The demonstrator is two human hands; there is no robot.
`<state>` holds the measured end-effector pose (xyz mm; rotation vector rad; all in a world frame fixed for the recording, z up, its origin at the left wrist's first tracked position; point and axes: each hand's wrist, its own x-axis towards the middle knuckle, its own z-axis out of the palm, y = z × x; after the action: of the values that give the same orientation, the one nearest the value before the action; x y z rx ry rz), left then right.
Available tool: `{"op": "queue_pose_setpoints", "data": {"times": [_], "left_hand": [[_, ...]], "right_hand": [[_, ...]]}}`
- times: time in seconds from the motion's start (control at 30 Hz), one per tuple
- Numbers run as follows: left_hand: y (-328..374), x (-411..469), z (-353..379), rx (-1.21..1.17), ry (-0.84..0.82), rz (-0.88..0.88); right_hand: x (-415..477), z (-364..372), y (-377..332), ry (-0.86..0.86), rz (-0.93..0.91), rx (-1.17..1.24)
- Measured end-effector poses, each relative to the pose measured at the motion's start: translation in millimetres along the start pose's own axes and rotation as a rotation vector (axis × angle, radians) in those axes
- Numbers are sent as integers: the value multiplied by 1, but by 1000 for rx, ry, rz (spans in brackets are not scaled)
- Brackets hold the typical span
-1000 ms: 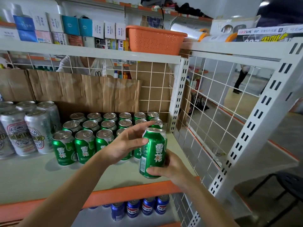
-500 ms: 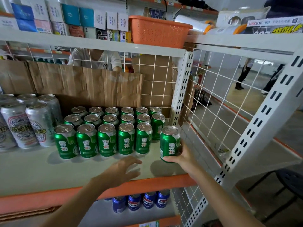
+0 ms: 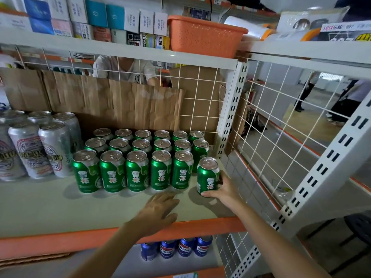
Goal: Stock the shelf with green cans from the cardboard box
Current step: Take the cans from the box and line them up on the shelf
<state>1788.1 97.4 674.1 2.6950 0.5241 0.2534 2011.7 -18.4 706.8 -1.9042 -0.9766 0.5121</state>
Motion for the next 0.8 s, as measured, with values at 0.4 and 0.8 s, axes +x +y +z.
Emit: {"op": "queue_pose_setpoints", "data": {"times": [0.4, 0.8], "left_hand": [[-1, 1, 0, 49, 3, 4], [0, 0, -2, 12, 28, 25]], "right_hand": [[28, 7, 0, -15, -18, -122], [44, 21, 2, 66, 10, -63]]}}
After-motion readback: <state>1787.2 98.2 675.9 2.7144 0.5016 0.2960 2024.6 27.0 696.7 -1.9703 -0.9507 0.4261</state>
